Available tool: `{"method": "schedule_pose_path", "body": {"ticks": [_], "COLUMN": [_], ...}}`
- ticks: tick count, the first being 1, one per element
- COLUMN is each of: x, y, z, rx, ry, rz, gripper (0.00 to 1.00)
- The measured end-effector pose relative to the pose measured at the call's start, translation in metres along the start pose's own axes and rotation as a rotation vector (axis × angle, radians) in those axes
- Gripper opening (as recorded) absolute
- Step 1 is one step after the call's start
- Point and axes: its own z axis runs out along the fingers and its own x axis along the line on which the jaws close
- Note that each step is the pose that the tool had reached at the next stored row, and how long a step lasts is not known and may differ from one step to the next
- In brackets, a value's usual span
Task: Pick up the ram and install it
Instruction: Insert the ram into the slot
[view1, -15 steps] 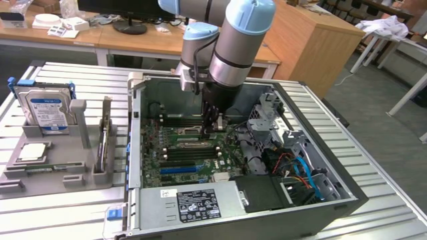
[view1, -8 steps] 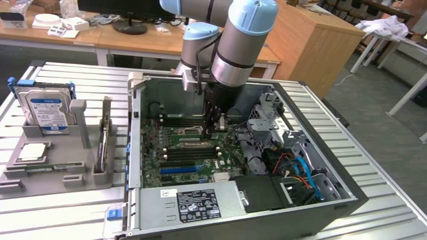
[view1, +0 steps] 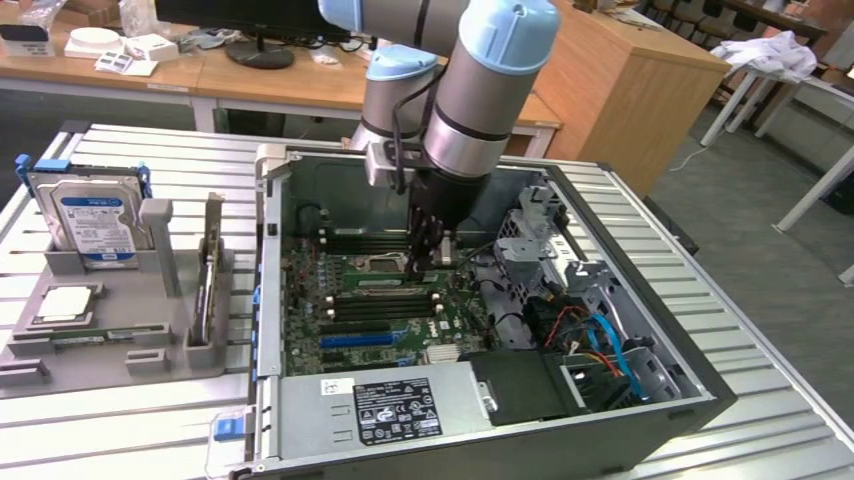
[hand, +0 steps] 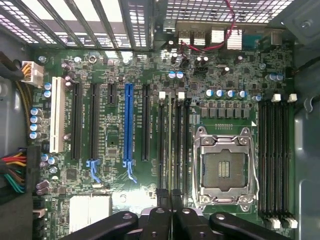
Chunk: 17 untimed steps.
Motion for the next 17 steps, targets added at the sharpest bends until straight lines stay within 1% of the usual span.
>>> {"method": "schedule_pose_path", "body": {"ticks": [3, 11, 17], "x": [0.0022, 0.0023, 0.0023], "y": [0.0001, 0.0, -0.0001], "z": [0.0, 0.0, 0.0025], "rx": [0.0001, -0.0001, 0.0], "ry": [-0.0001, 0.0002, 0.0], "rz": [0.0, 0.0, 0.0], "gripper": [0.12, 0.12, 0.12]}}
